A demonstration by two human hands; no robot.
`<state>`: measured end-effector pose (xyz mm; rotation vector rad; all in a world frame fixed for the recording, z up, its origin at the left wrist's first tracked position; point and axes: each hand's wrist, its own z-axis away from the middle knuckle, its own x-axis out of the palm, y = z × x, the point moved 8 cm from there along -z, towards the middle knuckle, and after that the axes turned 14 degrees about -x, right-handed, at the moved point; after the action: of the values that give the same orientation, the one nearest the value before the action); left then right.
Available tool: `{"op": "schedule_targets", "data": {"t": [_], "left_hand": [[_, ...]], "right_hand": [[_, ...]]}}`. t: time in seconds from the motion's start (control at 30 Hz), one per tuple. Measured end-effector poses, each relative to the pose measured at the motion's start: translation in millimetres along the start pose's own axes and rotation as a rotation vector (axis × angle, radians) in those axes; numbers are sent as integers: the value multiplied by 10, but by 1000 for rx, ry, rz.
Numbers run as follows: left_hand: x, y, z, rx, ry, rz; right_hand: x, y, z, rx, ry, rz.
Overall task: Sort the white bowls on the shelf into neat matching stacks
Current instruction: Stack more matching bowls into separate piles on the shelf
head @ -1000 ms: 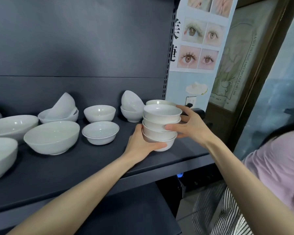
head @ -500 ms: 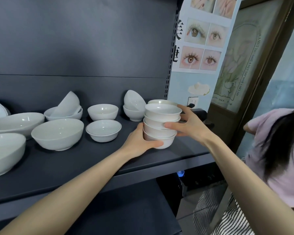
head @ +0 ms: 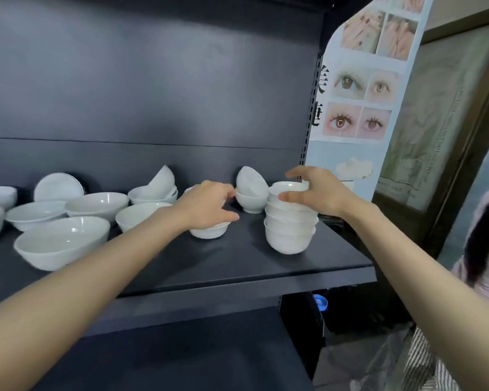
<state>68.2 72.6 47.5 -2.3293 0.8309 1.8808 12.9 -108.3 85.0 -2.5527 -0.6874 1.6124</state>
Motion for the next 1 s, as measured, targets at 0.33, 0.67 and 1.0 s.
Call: {"op": "schedule_targets", "data": {"t": [0.33, 0.67, 1.0], "left_hand": [[-1063, -1132, 543, -111, 205, -185], [-1095, -2401, 1025, -181, 77, -26], [-740, -2965, 1203, -206, -68, 316]], "right_hand": [[549, -1180, -591, -195, -61, 84], [1439, -1952, -759, -124, -75, -51], [1906, -1881, -607, 77, -101, -146]]}}
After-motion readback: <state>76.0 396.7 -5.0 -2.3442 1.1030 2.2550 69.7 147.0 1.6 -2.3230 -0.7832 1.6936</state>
